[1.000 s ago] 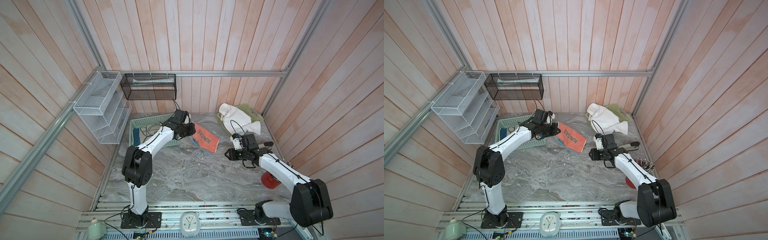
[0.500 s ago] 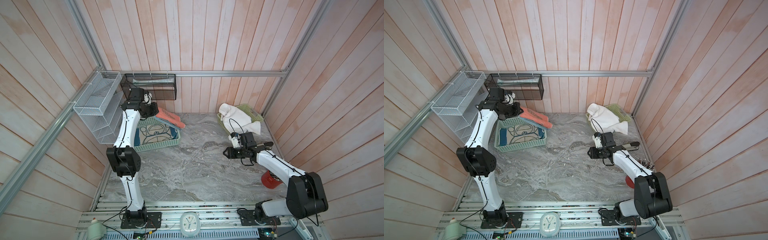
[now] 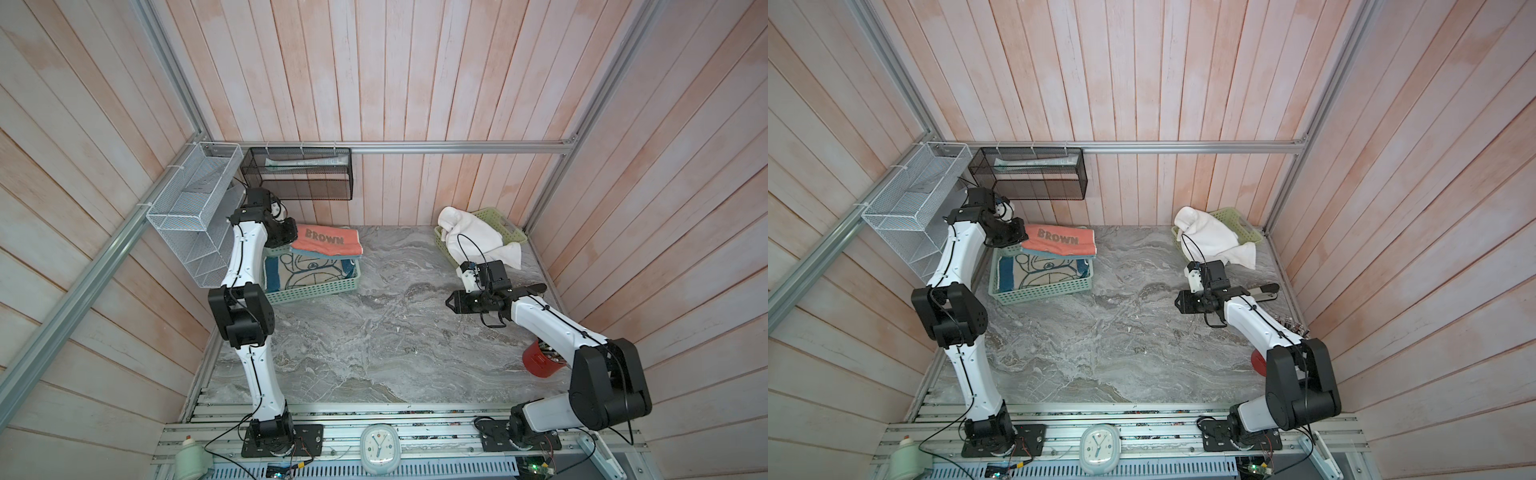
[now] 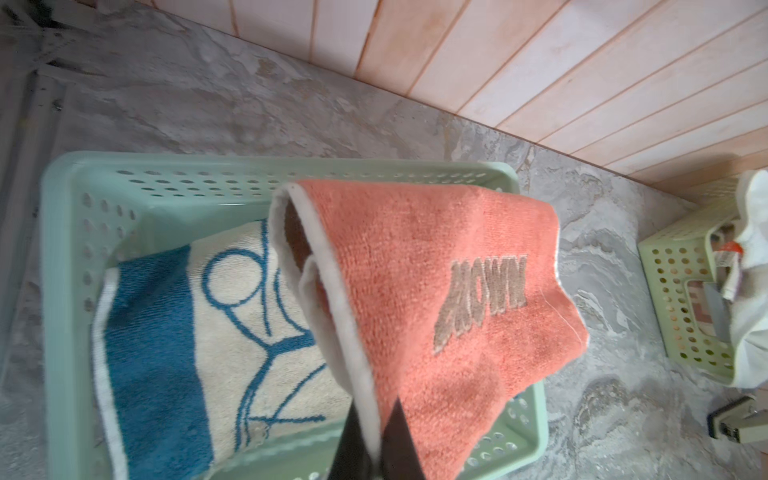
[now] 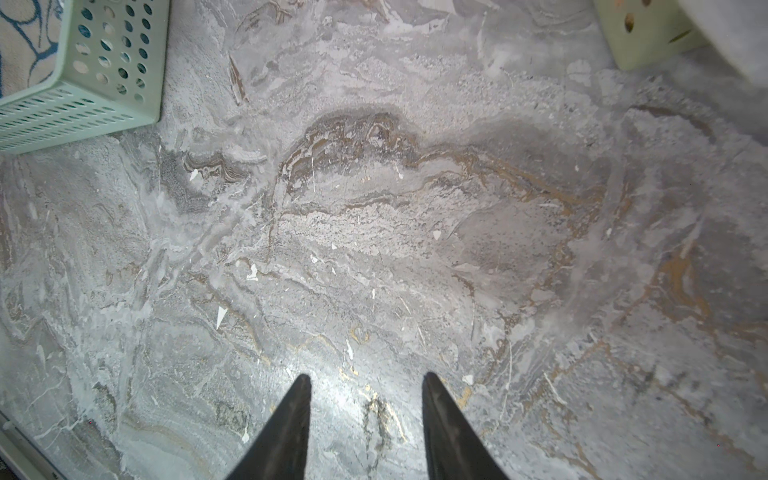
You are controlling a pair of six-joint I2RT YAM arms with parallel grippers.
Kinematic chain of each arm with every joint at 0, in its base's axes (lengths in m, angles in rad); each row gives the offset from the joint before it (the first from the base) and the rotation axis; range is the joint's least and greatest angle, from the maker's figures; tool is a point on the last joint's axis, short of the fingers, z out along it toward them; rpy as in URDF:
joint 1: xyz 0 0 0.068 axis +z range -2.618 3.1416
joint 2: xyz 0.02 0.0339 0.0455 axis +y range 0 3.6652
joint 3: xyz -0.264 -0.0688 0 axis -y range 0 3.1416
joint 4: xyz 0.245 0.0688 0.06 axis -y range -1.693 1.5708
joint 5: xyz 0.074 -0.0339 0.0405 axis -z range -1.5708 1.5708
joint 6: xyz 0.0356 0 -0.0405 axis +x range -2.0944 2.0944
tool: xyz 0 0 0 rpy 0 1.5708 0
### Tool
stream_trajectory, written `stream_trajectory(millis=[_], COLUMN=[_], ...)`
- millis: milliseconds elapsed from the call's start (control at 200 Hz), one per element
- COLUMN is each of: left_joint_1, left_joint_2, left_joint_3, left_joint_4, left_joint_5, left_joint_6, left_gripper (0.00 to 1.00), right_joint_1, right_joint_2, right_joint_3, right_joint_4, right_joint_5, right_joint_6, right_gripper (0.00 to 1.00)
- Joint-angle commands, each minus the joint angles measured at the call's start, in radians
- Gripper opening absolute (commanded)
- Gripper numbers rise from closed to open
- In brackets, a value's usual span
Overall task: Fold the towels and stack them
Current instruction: 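Release the pink towel with left gripper while right grasps the white towel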
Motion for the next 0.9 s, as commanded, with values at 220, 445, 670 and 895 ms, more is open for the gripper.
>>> stream_trajectory(millis=[220, 445, 670, 895], left_joint_1=[0.044, -0.008, -0.182, -0.354], left_joint_2=[-0.047, -0.126, -0.131, -0.066], left_joint_3=[-0.103, -0.148, -0.179, -0.212], left_joint_4=[0.060, 0.172, 0.237, 0.342], left_joint_5=[-0.136, -0.030, 0.034, 0.117], left_joint_6=[0.028, 0.028, 0.039, 0.004], left_gripper=[0.71, 0.66, 0.63, 0.61], right_joint_1=[-0.041, -0.130, -0.184, -0.172], right_joint_2=[0.090, 0.227, 0.464, 0.694], right_joint_3=[0.251, 0.500, 0.778, 1.100], right_joint_4=[-0.102, -0.143, -0.253, -0.379], right_joint_5=[0.123, 0.231, 0.330, 0.195], right_joint_6=[-0.027, -0.036, -0.060, -0.083], right_gripper=[0.48, 0.52, 0.55, 0.59])
